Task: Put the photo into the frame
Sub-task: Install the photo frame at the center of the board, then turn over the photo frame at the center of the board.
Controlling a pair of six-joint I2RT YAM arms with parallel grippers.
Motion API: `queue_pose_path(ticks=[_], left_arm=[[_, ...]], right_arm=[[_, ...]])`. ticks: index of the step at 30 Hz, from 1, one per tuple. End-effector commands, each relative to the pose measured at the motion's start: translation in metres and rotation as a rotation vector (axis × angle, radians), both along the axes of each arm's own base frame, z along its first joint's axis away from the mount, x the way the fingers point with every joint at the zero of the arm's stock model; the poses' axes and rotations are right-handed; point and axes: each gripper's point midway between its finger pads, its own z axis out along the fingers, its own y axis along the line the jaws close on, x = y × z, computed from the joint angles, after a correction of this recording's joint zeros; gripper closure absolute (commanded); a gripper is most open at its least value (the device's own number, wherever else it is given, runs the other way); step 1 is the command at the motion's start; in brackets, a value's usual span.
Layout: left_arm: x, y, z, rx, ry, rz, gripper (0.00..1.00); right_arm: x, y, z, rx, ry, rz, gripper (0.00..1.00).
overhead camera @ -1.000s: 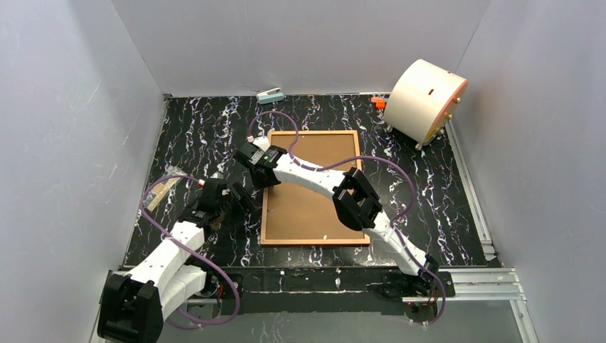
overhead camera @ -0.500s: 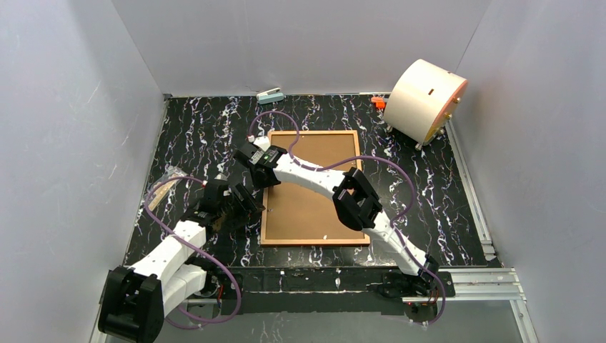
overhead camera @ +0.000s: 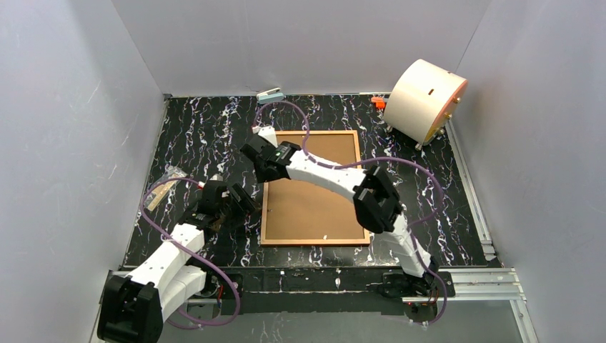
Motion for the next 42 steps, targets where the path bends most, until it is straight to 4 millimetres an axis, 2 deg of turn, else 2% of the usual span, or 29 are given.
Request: queue_pose_path(ticks=[1,5,9,10,11,12,13,15,20,21,22,23,24,28,30,31,32,33,36,42], left_arm=[[-0.001,0.009,0.003,0.040,-0.006,0.028,0.26],[0.000,0.010,0.004,0.046,-0.012,0.029,0.25],[0.001,0.010,0.006,0.048,-0.015,0.030,0.25],[0.002,0.010,0.006,0.049,-0.016,0.030,0.25],[0.002,0.010,0.006,0.049,-0.017,0.029,0.25],[0.002,0.011,0.007,0.052,-0.018,0.028,0.25],[0.003,0.010,0.008,0.051,-0.021,0.026,0.25],[0.003,0.011,0.008,0.056,-0.022,0.023,0.25],[0.005,0.011,0.010,0.062,-0.027,0.019,0.25],[0.006,0.011,0.011,0.061,-0.028,0.020,0.25],[0.006,0.010,0.011,0.061,-0.028,0.020,0.25],[0.007,0.010,0.012,0.061,-0.029,0.021,0.25],[0.007,0.010,0.012,0.061,-0.031,0.021,0.25],[0.009,0.010,0.014,0.063,-0.035,0.019,0.25],[0.009,0.010,0.015,0.063,-0.036,0.017,0.25],[0.009,0.010,0.015,0.064,-0.035,0.016,0.25],[0.009,0.010,0.015,0.065,-0.035,0.015,0.25],[0.009,0.010,0.015,0.066,-0.034,0.016,0.25],[0.008,0.012,0.014,0.073,-0.033,0.022,0.25],[0.004,0.017,0.009,0.095,-0.010,0.038,0.25]], right_arm=[[0.016,-0.009,0.087,0.091,-0.200,0.018,0.50],[0.014,-0.042,0.087,0.047,-0.186,-0.021,0.50],[0.016,-0.070,0.097,0.077,-0.179,-0.061,0.50],[0.016,-0.074,0.099,0.087,-0.170,-0.056,0.69],[0.015,-0.078,0.102,0.098,-0.162,-0.056,0.52],[0.014,-0.082,0.106,0.109,-0.158,-0.055,0.21],[0.012,-0.086,0.108,0.110,-0.158,-0.050,0.05],[0.007,-0.091,0.117,0.134,-0.183,-0.015,0.02],[0.005,-0.108,0.148,0.266,-0.272,0.019,0.03],[0.005,-0.114,0.153,0.290,-0.272,0.009,0.10],[0.005,-0.119,0.154,0.308,-0.261,-0.001,0.31],[0.007,-0.123,0.152,0.318,-0.246,-0.018,0.68],[0.008,-0.128,0.150,0.323,-0.226,-0.037,0.98],[0.009,-0.129,0.134,0.299,-0.149,-0.060,0.99],[0.008,-0.123,0.130,0.300,-0.118,-0.053,0.59],[0.008,-0.120,0.130,0.307,-0.110,-0.049,0.45],[0.008,-0.116,0.128,0.315,-0.099,-0.047,0.33],[0.008,-0.110,0.126,0.323,-0.085,-0.038,0.27],[0.011,-0.093,0.116,0.324,-0.038,-0.034,0.25],[0.007,-0.050,0.066,0.205,0.070,-0.042,0.31]])
